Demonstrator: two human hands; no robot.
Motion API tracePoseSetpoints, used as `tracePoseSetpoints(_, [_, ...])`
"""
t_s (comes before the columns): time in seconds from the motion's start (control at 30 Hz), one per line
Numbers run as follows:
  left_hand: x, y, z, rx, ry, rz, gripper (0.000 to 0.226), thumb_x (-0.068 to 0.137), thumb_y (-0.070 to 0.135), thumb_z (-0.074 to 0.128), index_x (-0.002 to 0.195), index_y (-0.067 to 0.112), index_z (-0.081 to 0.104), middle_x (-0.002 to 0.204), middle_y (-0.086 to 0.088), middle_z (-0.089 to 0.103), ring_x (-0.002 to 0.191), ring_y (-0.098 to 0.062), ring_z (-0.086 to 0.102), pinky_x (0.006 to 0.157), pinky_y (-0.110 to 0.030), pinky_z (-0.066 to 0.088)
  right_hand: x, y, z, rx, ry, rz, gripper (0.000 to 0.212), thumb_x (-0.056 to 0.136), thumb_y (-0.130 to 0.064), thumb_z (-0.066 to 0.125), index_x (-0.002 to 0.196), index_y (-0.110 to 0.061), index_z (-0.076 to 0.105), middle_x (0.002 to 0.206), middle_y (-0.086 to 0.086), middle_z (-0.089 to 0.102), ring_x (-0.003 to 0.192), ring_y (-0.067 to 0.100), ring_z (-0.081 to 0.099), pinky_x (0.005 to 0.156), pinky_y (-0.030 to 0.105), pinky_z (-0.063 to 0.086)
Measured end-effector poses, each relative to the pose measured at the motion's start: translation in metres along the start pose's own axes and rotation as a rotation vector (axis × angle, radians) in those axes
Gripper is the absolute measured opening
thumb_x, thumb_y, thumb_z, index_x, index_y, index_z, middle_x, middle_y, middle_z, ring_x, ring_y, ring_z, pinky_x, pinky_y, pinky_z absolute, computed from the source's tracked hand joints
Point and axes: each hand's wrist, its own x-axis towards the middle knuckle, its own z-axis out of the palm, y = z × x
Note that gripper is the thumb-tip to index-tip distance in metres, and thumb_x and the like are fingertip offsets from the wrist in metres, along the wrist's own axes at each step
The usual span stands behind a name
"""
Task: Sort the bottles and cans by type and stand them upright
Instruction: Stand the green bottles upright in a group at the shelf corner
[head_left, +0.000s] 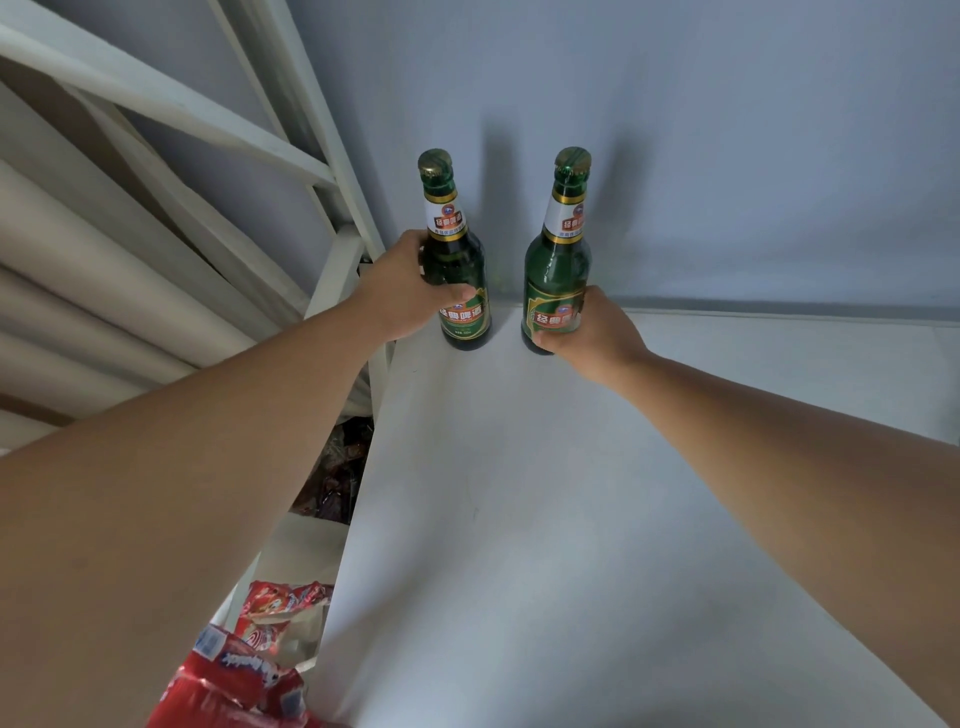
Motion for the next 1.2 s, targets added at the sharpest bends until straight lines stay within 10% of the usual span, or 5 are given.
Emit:
tracePoseSetpoints(0.53, [-0.052, 0.023, 0.014, 0.065, 0.118, -0.100, 0.068, 0.090, 0.042, 0.074, 0.148, 0.026, 0.043, 0.136, 0.005, 0.059, 0.109, -0.015, 0.058, 0.072, -0.028, 0.049, -0.051, 0.018, -0.053, -0.327, -0.116, -0.037, 0.079, 0.083, -0.056, 0.073, 0.139, -0.009, 0.044, 0.130, 0.010, 0.059, 0.103, 0.027, 0.062, 0.090, 0.041, 0.053])
tracePoseSetpoints(1.2, [-0.172, 0.100, 0.108, 0.247, 0.043, -0.084, 0.076, 0.089, 0.053, 0.072, 0.152, 0.022, 0.043, 0.150, 0.004, 0.052, 0.132, -0.018, 0.054, 0.112, -0.038, 0.041, -0.129, 0.093, -0.157, -0.301, -0.135, -0.180, 0.089, 0.087, -0.052, 0.071, 0.157, -0.015, 0.029, 0.159, 0.002, 0.038, 0.144, 0.023, 0.039, 0.112, 0.036, 0.036])
